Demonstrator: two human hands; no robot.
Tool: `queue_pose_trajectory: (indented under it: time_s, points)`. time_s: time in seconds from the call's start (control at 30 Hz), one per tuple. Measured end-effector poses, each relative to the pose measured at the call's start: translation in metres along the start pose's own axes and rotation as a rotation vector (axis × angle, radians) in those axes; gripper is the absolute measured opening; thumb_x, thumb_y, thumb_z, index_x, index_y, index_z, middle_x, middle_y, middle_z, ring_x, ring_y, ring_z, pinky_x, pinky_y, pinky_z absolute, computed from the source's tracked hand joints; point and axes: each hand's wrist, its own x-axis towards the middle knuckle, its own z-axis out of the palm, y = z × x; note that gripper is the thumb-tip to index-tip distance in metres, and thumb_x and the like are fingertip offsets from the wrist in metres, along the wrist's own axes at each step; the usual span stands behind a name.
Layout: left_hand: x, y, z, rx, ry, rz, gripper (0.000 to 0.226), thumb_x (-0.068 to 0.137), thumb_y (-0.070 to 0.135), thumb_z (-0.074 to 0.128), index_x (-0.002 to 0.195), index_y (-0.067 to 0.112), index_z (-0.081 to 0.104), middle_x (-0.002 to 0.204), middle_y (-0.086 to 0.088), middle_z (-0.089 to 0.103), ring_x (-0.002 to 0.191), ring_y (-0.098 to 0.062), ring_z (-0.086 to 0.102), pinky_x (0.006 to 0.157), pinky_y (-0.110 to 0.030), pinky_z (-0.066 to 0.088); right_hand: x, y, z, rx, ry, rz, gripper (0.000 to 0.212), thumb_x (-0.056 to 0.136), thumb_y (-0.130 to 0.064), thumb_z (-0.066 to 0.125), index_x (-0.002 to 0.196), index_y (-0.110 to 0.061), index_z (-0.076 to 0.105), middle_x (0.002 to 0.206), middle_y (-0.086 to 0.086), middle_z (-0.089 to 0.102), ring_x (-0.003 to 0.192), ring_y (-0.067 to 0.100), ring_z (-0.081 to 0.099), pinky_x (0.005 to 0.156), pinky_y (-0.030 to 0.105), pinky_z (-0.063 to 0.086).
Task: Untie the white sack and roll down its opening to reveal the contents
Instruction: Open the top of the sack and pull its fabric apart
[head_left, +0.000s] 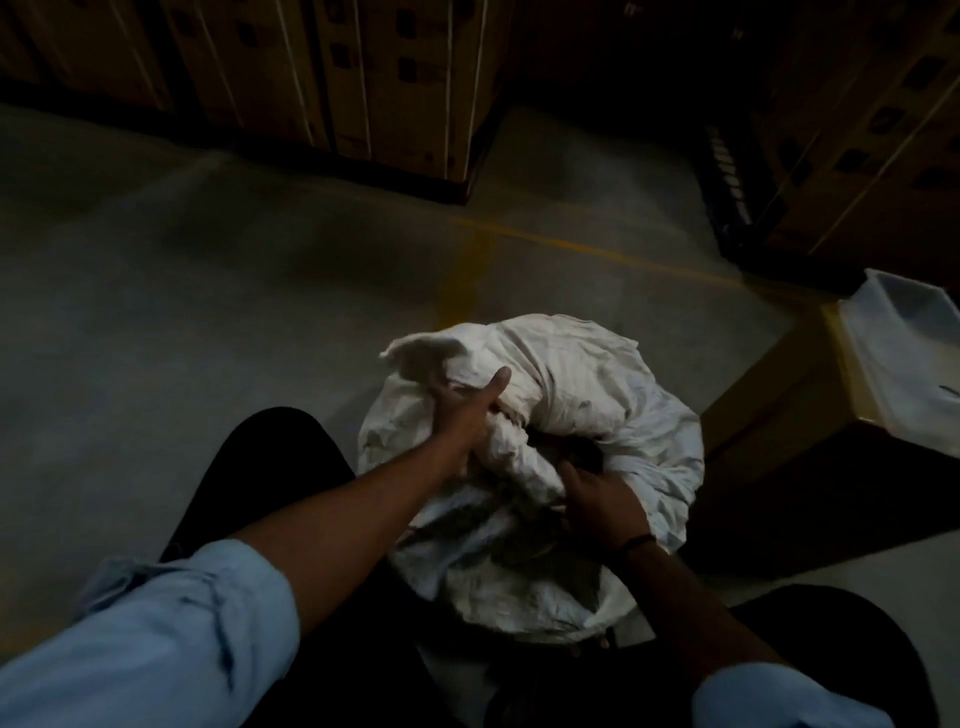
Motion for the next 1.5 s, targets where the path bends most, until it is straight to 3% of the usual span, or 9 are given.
queue_pose_trajectory:
  time_s: [0.2,0.3,0.47,0.6,0.77,1.0,1.17,1.3,1.5]
  points:
    - [0.003,0.016,0.001,0.206,-0.344,0.320,0.043,0.066,0.034,0.091,0.100,0.019,0.069,0.098,0.008,0.072,0.095,-0.012,0.069,0.070,-0.013,0.054,-0.005,-0.015,0.003,0.010,-0.329,-0.226,0.076,0.068,-0.068,0.062,0.121,-0.015,0.052,0.093,0.006,0.072,0.080,0.026,0.069,0.074,0.037,0.052]
    - [-0.004,0.031,0.001,0.421,-0.409,0.398,0.057,0.060,0.055,0.087,0.101,0.019,0.071,0.096,0.007,0.074,0.088,-0.008,0.069,0.080,-0.027,0.060,0.002,-0.021,-0.034,0.260,-0.332,-0.104,0.078,0.078,-0.083,0.039,0.129,-0.026,0.053,0.125,0.002,0.060,0.113,0.025,0.056,0.092,0.039,0.046]
    - [-0.001,0.031,0.000,0.991,-0.568,0.298,0.076,0.067,0.065,0.074,0.125,0.018,0.063,0.124,-0.004,0.068,0.112,-0.021,0.064,0.101,-0.039,0.050,0.025,-0.017,-0.089,0.300,0.311,0.018,0.074,0.076,-0.062,0.068,0.128,-0.011,0.051,0.128,0.012,0.049,0.123,0.029,0.046,0.104,0.040,0.037]
    - [-0.009,0.037,-0.010,0.970,-0.900,0.203,0.080,0.063,0.058,0.085,0.133,0.030,0.057,0.129,0.007,0.065,0.117,-0.011,0.061,0.103,-0.032,0.049,0.033,-0.015,-0.075,-0.028,0.180,-0.095,0.096,0.078,-0.063,0.062,0.148,-0.005,0.030,0.157,0.015,0.025,0.147,0.035,0.015,0.116,0.058,0.018]
    - [-0.030,0.039,-0.007,1.363,-0.947,0.309,0.094,0.069,0.053,0.083,0.145,0.018,0.043,0.146,0.000,0.048,0.129,-0.019,0.047,0.101,-0.023,0.035,0.050,-0.016,-0.056,-0.003,-0.062,-0.021,0.077,0.066,-0.065,0.060,0.116,-0.006,0.058,0.099,0.010,0.068,0.097,0.033,0.066,0.098,0.043,0.042]
    - [-0.028,0.049,-0.027,1.165,-0.787,0.320,0.062,0.064,0.060,0.083,0.111,0.023,0.065,0.125,-0.003,0.066,0.103,-0.017,0.062,0.091,-0.029,0.048,0.067,0.007,-0.072,0.588,-0.322,0.358,0.038,0.073,-0.030,0.081,0.055,-0.011,0.054,0.061,0.007,0.056,0.060,0.016,0.055,0.052,0.026,0.034]
    - [-0.008,0.051,-0.060,0.474,-0.748,-0.149,0.064,0.087,0.070,0.046,0.126,0.020,0.058,0.127,-0.003,0.063,0.112,-0.022,0.064,0.098,-0.036,0.049,0.069,-0.003,-0.066,0.735,-0.425,0.443,0.061,0.052,-0.066,0.080,0.087,-0.018,0.070,0.087,-0.001,0.072,0.083,0.015,0.067,0.076,0.038,0.056]
    - [0.003,0.042,-0.058,0.311,-0.675,-0.282,0.077,0.087,0.065,0.052,0.143,0.012,0.045,0.116,-0.008,0.064,0.098,-0.019,0.065,0.091,-0.036,0.052,0.047,-0.026,-0.051,0.139,0.027,0.249,0.076,0.063,-0.072,0.065,0.117,-0.019,0.056,0.118,0.005,0.058,0.109,0.025,0.055,0.095,0.043,0.044]
    - [0.006,0.039,-0.041,1.092,-0.557,-0.010,0.078,0.092,0.063,0.049,0.147,0.008,0.039,0.150,-0.013,0.044,0.129,-0.031,0.051,0.106,-0.036,0.040,0.034,-0.020,-0.025,0.001,-0.053,0.119,0.071,0.079,-0.043,0.063,0.138,-0.012,0.038,0.093,0.007,0.071,0.079,0.027,0.068,0.085,0.041,0.047]
